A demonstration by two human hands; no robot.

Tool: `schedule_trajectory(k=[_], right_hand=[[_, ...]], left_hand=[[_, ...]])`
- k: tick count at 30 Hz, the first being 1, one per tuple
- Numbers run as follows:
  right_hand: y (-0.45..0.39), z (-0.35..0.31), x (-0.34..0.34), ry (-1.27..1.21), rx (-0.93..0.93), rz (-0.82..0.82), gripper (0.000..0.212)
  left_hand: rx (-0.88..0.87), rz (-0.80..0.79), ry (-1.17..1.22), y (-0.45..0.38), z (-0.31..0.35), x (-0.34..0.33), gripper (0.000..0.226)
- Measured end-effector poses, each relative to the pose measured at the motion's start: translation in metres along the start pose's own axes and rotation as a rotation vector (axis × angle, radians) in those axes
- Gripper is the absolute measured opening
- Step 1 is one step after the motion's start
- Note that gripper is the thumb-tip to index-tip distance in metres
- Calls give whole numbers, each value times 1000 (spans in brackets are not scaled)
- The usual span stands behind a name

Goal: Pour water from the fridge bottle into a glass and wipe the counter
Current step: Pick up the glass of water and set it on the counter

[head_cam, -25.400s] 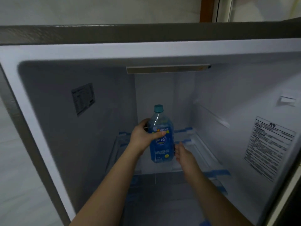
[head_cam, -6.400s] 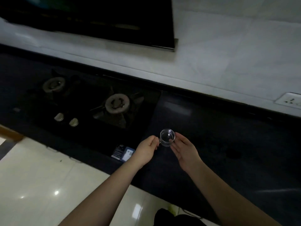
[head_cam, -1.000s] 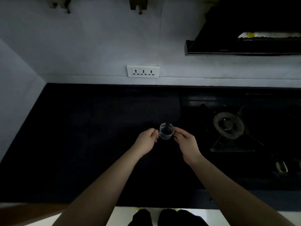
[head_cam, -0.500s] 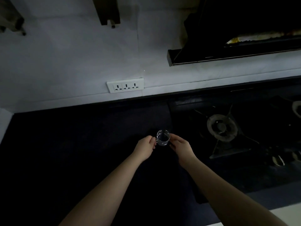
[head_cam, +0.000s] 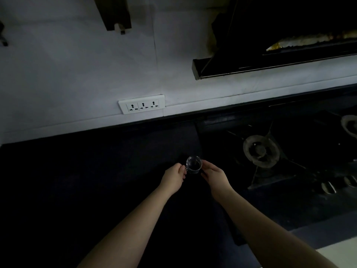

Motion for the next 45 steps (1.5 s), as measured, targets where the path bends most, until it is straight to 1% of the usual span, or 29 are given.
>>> schedule_trajectory(k=[4,10,14,18,21,23,26,28,30,32,35,37,41,45], right_hand=[[0,1,0,-17,1,14,40],[8,-5,2,12,9,29,35],[15,-6,7,19,14,149,37],[32,-8,11,14,8,147,33],[45,-8,15,24,7,138,31],[55,-7,16,35,4,111,30],[75,-11,18,85,19,61,30],[89,-15,21,194,59,39,26],[104,-17,24,350,103,32,24],[121,-20,27,472,141,19,31],[153,-26,29,646,205,-8,37],[171,-28,33,810,266,28,42],[205,-26,46,1202,356,169,52],[233,-20,63,1340,377,247,56]], left_hand=[[-7,13,-4,0,0,-1,31],[23,35,-41,2,2,1,23],[87,112,-66,10,6,8,29],[97,122,-107,28,12,18,32],[65,90,-115,47,12,25,32],[17,48,-121,64,11,32,37],[-88,-13,-230,91,11,42,39],[-163,-42,-351,109,13,50,45],[-231,-59,-462,127,18,56,55],[-278,-75,-519,145,24,58,62],[-381,-64,-655,167,37,55,65],[-465,-38,-755,178,44,48,65],[-558,-36,-933,187,50,27,71],[-633,-99,-1021,199,55,2,76]])
Point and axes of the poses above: each hand's wrist, its own y-axis away from the middle knuckle, its own x-axis out of the back of the hand, z = x × y, the point moved 4 cm from there along -y, towards the middle knuckle, and after that the axes turned 4 degrees about z, right-handed, at the moved point
